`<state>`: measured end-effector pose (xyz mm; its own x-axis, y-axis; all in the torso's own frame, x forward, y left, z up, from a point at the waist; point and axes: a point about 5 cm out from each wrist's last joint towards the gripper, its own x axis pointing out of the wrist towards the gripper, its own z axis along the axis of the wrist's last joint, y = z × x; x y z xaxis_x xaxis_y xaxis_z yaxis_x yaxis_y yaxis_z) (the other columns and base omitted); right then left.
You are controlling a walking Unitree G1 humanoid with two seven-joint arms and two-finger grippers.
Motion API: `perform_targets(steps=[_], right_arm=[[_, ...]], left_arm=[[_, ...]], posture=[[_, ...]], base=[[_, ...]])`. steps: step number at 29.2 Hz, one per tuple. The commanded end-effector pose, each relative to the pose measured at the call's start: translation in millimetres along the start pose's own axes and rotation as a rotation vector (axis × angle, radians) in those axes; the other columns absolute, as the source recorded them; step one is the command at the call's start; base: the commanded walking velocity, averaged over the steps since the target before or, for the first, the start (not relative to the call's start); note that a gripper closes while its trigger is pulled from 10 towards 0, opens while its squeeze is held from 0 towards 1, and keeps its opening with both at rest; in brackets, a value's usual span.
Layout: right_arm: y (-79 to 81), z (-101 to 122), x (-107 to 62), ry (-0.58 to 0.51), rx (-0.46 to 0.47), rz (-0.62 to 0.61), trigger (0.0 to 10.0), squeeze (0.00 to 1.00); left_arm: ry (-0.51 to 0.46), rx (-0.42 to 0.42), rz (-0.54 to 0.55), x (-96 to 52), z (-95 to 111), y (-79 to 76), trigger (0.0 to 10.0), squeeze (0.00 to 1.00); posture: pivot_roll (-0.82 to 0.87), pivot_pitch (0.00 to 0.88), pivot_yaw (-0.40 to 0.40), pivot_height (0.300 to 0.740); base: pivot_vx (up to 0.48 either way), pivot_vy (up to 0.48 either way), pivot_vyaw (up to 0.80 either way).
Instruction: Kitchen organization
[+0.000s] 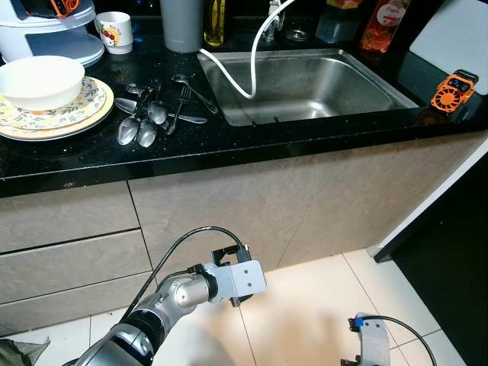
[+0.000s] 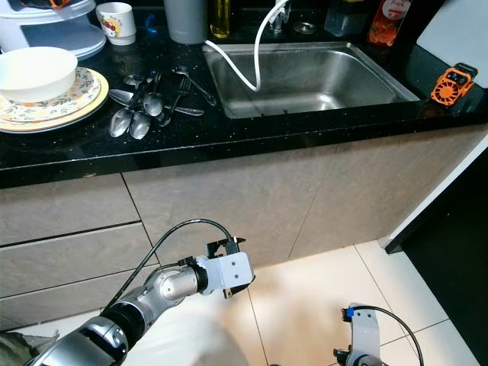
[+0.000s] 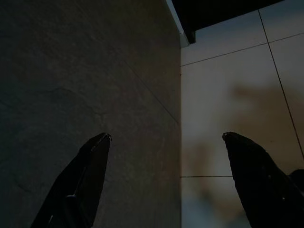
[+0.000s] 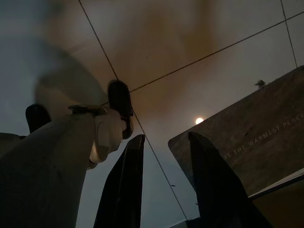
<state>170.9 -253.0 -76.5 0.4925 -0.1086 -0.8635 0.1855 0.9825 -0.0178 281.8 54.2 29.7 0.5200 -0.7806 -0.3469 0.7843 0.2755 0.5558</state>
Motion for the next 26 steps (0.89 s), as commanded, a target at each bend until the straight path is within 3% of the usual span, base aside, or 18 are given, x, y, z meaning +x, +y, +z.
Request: perform_targets(steps=[1,26], right_arm=[[-0.9,-4.1,-0.4,0.016,0.01,-0.003,10.0,0.0],[-9.5,-1.5,-1.9,0.019,-0.026,-0.015,10.0,0.0]], left_arm=[[0.007,-0.015,-0.019,2.4,0.3,-3.2,10.0,0.0],[0.002,-0.015,-0.013,7.2,4.3,-8.3,10.0,0.0]], posture=[[0.12,0.101,-0.058,0.74],[0.13,0.099,-0.094,0.74]], base=[[0.0,0.0,0.0],[0.0,0.0,0.0]])
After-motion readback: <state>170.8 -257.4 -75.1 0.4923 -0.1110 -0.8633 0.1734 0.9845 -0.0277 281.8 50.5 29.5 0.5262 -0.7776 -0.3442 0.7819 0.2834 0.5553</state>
